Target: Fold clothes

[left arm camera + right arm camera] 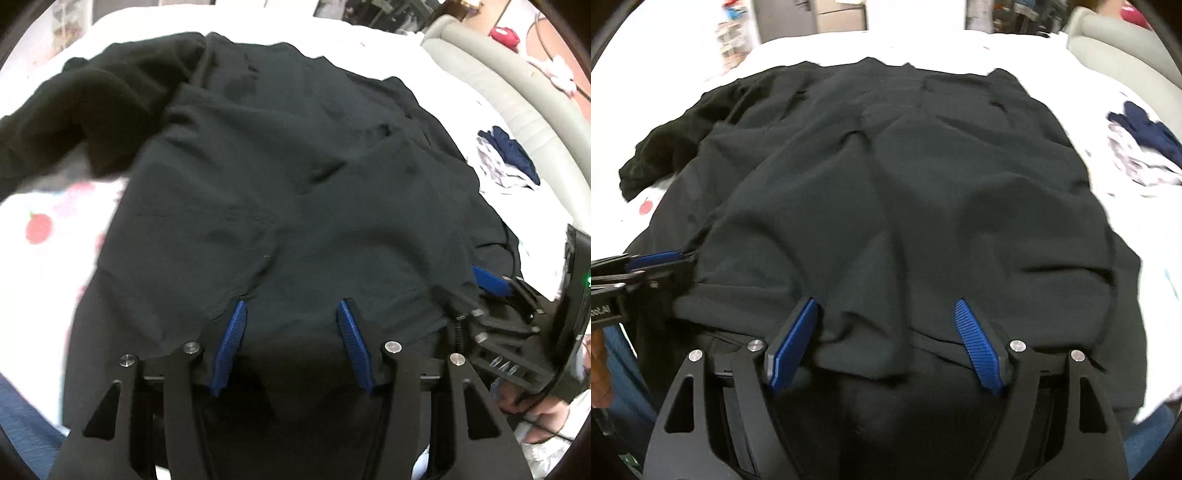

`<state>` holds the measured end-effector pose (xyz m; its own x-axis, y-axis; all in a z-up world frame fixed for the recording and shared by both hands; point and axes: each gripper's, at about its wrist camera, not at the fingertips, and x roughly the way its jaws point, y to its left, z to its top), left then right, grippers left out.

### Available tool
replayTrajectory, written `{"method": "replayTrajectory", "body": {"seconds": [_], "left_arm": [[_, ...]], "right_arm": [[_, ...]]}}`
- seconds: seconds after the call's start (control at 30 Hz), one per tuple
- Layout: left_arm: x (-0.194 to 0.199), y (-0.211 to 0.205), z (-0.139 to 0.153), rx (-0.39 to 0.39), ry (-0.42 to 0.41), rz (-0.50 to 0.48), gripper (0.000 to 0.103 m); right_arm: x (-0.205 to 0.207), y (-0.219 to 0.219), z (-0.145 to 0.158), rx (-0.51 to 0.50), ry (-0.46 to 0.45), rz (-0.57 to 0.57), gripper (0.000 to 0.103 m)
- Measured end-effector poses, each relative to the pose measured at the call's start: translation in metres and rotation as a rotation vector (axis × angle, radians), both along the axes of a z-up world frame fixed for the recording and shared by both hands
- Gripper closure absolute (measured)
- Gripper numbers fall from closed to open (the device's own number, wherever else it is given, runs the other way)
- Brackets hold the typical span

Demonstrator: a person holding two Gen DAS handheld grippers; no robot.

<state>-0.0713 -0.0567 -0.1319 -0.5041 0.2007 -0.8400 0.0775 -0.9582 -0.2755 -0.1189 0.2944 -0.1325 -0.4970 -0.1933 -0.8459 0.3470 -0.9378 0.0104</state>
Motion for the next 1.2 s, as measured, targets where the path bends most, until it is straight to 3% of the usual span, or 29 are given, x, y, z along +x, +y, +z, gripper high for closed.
{"method": "replayTrajectory", "body": {"seconds": [0.13, 0.17, 0.27, 0.3, 0.47, 0.7, 0.93, 1.0, 1.1, 1.2], "left_arm": [[0.013, -0.008, 0.014, 0.141, 0.075, -0.011, 0.048], [0.011, -0.008, 0.008, 0.146, 0.039, -0.017, 0.045], [0.004, -0.009, -0.016, 0.124, -0.103, 0.01, 0.045], [0.006, -0.01, -0.016, 0.126, -0.105, 0.018, 0.045], [0.036, -0.024, 0.017, 0.18, 0.03, 0.047, 0.045], [0.064, -0.036, 0.016, 0.428, 0.058, 0.097, 0.045], [0.074, -0.014, -0.032, 0.599, -0.075, 0.13, 0.044], [0.071, -0.012, -0.037, 0.617, -0.065, 0.13, 0.044], [0.063, -0.007, -0.046, 0.67, -0.078, 0.1, 0.043], [0.053, 0.001, -0.059, 0.747, -0.121, 0.05, 0.043]], "right_arm": [[0.004, 0.02, 0.023, -0.101, 0.041, -0.027, 0.025], [0.005, 0.021, 0.025, -0.113, 0.041, -0.024, 0.024], [0.0, 0.007, 0.007, -0.021, -0.019, 0.01, 0.025], [0.003, 0.011, 0.008, -0.03, -0.015, 0.012, 0.027], [0.026, 0.044, 0.028, -0.102, 0.051, -0.025, 0.024], [0.055, 0.08, 0.018, -0.147, 0.013, -0.129, 0.026], [0.097, 0.08, 0.007, -0.179, -0.018, -0.139, 0.029], [0.104, 0.089, 0.01, -0.201, -0.004, -0.174, 0.042], [0.109, 0.113, 0.014, -0.151, 0.053, -0.35, 0.044], [0.107, 0.14, 0.005, -0.256, -0.019, -0.423, 0.043]]}}
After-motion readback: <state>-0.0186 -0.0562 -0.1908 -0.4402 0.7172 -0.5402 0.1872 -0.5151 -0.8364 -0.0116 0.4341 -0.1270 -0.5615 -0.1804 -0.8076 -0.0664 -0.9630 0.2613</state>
